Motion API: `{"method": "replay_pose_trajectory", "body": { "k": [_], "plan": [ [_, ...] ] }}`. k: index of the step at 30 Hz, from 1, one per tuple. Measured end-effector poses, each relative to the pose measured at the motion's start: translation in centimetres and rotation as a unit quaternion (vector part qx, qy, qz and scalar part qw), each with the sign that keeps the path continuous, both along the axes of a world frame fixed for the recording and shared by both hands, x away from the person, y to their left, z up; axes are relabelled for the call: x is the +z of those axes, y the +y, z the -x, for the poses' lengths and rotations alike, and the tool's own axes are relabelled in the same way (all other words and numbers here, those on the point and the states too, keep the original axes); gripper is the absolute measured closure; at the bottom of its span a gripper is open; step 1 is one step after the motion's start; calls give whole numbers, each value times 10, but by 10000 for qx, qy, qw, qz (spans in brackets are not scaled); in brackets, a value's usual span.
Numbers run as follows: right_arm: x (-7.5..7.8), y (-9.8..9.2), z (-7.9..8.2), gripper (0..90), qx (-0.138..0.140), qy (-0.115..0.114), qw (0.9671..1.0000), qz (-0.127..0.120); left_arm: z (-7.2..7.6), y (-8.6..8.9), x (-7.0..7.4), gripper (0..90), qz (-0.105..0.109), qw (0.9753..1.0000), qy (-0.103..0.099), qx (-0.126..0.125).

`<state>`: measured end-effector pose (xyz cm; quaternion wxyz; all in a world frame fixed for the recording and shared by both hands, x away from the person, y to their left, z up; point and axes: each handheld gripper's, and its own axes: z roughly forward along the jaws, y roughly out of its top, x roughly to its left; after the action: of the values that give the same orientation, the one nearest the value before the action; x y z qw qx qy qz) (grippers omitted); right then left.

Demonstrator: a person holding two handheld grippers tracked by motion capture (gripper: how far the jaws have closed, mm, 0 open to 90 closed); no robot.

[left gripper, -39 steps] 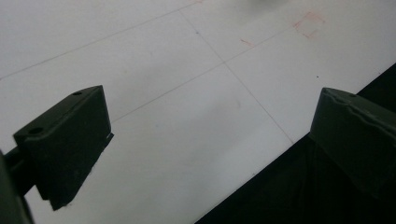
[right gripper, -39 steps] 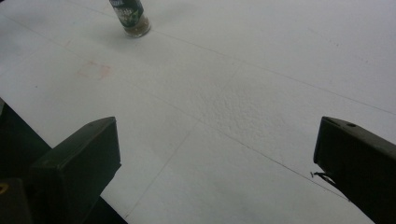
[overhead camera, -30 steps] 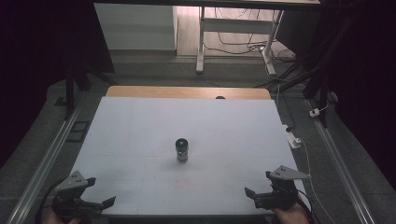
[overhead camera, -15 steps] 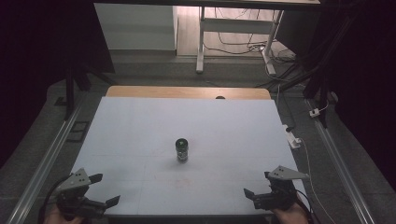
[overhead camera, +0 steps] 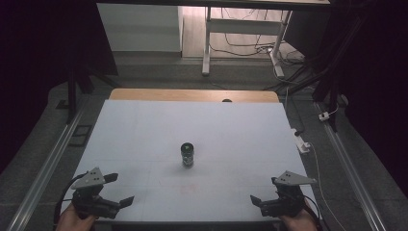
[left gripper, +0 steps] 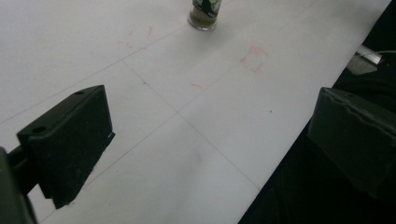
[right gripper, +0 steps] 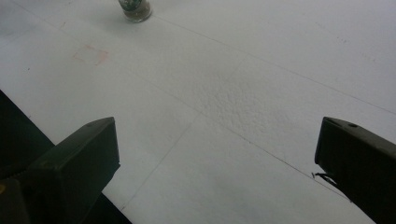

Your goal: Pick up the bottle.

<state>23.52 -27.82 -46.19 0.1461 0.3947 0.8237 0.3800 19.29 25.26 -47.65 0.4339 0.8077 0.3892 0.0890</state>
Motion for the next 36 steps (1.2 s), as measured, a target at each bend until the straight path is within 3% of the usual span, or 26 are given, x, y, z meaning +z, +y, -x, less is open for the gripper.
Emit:
{"method": "replay_pose_trajectory", "body": {
  "k": [13,24,30,36],
  "plan": [
    [0,0,0,0,-13,24,10000,18,-23,-20,-1,0,-46,9999,-78,43],
    [0,1,-1,0,-12,33,10000,30,-48,-44,4,0,-332,9993,-180,-30],
    [0,1,-1,1,-6,42,10000,41,-63,-55,7,0,-317,9991,-268,-32],
    [-1,1,-1,1,-2,47,10000,39,-79,-67,7,0,-280,9990,-251,-233]
  ]
}}
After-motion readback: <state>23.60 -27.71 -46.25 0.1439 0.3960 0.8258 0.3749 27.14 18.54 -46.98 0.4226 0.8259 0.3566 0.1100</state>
